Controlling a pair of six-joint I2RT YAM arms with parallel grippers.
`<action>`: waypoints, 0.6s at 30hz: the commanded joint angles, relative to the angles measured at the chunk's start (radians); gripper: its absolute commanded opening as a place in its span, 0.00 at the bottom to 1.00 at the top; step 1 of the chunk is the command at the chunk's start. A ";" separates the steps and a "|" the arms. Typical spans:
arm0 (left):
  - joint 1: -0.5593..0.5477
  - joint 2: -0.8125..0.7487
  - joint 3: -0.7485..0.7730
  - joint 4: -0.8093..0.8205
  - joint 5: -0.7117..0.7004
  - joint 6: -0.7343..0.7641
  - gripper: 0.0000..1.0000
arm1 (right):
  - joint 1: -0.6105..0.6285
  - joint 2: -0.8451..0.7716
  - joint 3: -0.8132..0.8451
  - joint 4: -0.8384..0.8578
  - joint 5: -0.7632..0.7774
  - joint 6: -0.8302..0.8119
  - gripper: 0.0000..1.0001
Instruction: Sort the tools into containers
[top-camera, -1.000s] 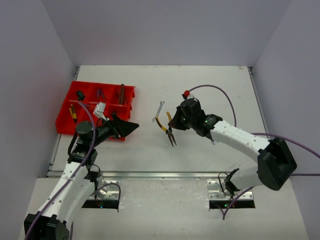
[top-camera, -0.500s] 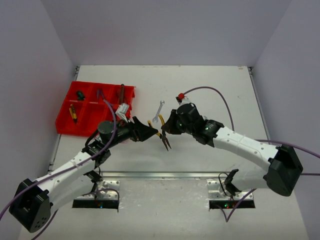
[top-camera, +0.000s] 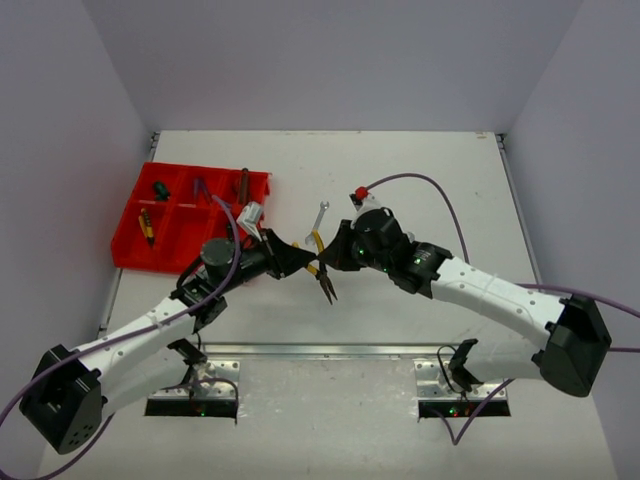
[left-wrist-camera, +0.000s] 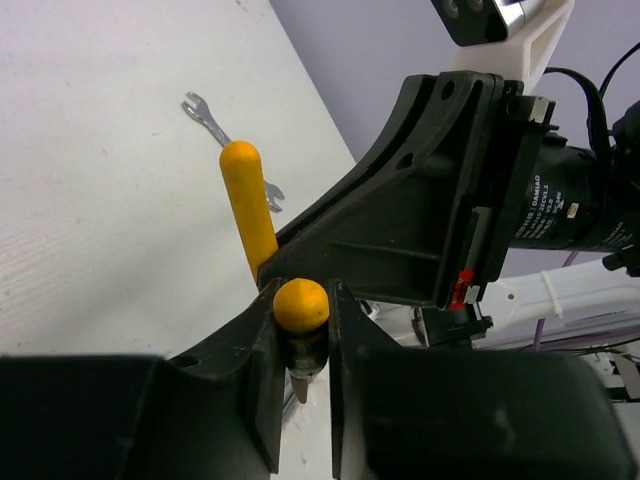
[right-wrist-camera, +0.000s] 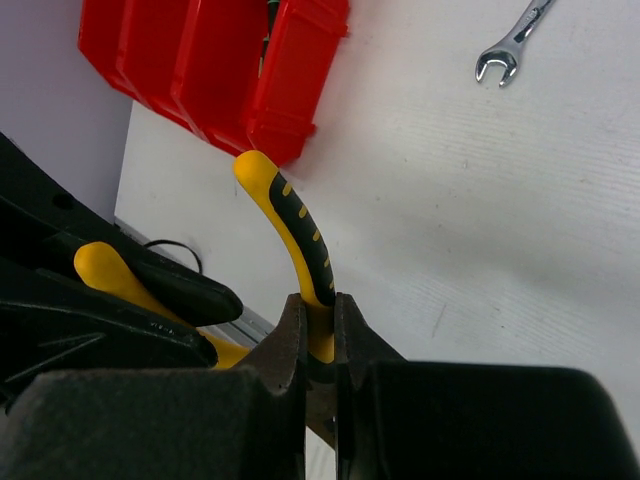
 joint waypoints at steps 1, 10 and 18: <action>-0.013 0.011 0.062 0.044 0.007 0.030 0.00 | 0.008 -0.056 0.007 0.075 0.009 -0.005 0.00; -0.010 0.030 0.332 -0.548 -0.543 0.205 0.00 | 0.006 -0.112 0.021 -0.111 0.143 -0.156 0.99; 0.292 0.104 0.583 -0.846 -0.818 0.310 0.00 | -0.012 -0.304 -0.114 -0.196 0.295 -0.238 0.99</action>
